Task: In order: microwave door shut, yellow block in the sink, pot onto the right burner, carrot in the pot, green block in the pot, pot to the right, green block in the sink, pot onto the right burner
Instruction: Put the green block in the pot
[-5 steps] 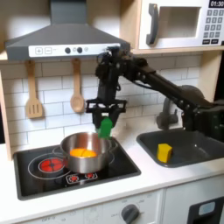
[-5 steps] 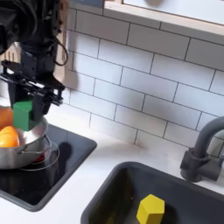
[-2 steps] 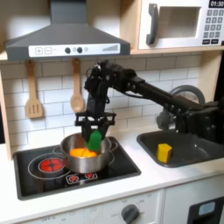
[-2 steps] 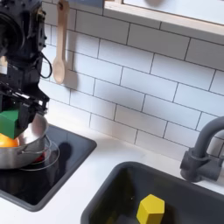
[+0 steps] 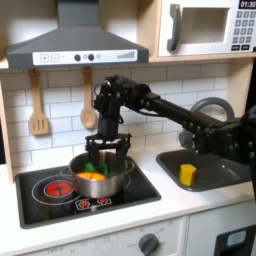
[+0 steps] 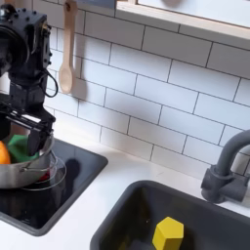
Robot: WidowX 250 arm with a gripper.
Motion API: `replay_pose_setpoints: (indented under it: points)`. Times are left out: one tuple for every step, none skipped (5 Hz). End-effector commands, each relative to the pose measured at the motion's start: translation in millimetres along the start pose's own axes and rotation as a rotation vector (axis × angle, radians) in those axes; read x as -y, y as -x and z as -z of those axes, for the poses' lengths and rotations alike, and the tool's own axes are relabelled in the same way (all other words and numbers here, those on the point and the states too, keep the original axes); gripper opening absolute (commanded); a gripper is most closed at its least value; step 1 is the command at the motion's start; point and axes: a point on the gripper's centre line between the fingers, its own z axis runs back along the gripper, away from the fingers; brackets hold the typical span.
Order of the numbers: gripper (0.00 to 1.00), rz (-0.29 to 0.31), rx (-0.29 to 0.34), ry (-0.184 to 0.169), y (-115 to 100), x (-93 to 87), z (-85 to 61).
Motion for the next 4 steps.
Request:
replay_pose_setpoints:
  points:
    - [1.0, 0.023, 0.022, 0.038, 0, 12.7, -14.8]
    - [1.0, 0.04, 0.026, 0.046, 6, 14.5, -20.3]
    - [1.0, 0.063, 0.054, 0.048, 8, 18.5, -29.5]
    - [1.0, 0.109, 0.03, 0.06, 11, 33.3, -20.7]
